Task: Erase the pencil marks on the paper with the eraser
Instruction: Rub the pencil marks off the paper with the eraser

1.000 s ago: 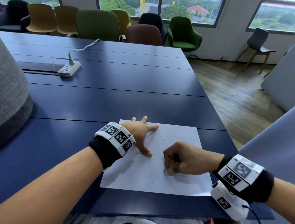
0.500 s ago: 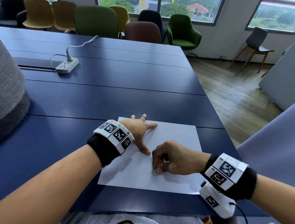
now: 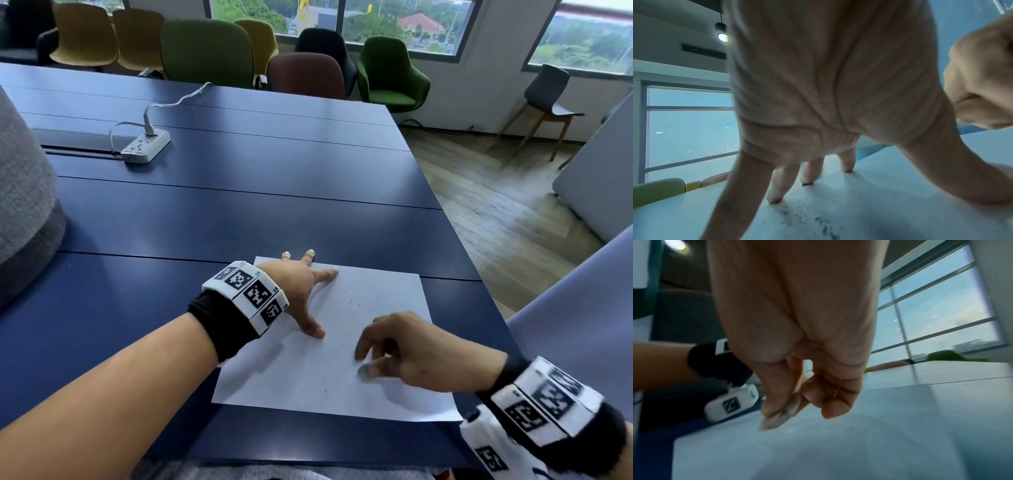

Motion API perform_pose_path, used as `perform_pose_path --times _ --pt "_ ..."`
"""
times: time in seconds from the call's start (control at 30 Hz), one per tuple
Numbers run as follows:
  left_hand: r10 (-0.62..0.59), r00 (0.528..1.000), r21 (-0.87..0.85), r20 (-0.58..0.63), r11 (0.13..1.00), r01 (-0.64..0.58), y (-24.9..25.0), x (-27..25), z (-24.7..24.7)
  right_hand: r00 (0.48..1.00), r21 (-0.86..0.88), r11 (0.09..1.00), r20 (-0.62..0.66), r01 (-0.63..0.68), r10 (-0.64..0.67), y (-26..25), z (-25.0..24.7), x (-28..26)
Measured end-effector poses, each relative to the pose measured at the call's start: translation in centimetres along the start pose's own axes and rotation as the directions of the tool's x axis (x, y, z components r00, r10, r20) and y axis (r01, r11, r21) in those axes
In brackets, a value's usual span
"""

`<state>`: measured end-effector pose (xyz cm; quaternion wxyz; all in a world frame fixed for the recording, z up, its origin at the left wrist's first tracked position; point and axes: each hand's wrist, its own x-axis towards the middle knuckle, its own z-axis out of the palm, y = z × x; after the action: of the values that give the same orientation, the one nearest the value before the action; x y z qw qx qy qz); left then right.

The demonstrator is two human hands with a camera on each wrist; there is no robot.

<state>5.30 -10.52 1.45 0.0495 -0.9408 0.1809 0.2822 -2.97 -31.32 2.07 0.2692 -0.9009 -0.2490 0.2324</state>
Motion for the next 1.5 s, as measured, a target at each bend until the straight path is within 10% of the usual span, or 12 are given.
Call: perform_pose_path --times 0.13,0.5,0.73,0.9,1.07,1.3,1.5 --pt "0.01 1.0 -0.006 -0.017 1.0 -0.01 -0.3 0.0 0.3 0.874 0.048 0.998 -0.483 -0.038 0.057 2.3 1.2 -3.7" --pt "0.039 0.996 0.097 -0.08 0.995 -0.031 -0.7 -2.5 1.4 0.811 0.029 0.996 -0.579 -0.083 0.084 4.5 7.7 -5.5" --pt "0.49 0.866 0.268 -0.099 0.852 -0.451 6.8 -7.0 7.9 0.798 0.109 0.991 -0.589 -0.081 0.13 4.4 8.1 -5.5" --pt "0.451 0.891 0.163 -0.059 0.885 -0.437 5.0 -7.8 9.3 0.806 0.147 0.987 -0.577 -0.059 0.134 4.3 8.1 -5.5" --pt "0.139 0.989 0.048 -0.053 0.989 -0.137 1.3 -7.7 8.0 0.815 0.166 0.985 -0.563 -0.054 0.139 4.1 8.1 -5.6" --pt "0.491 0.87 0.069 -0.033 0.87 -0.488 5.8 -8.8 9.9 0.815 0.197 0.977 -0.552 -0.077 0.175 4.3 8.1 -5.7" --pt "0.087 0.996 -0.03 -0.006 0.996 -0.087 0.4 -7.5 8.0 0.826 0.205 0.976 -0.534 -0.079 0.179 4.3 8.1 -5.8"
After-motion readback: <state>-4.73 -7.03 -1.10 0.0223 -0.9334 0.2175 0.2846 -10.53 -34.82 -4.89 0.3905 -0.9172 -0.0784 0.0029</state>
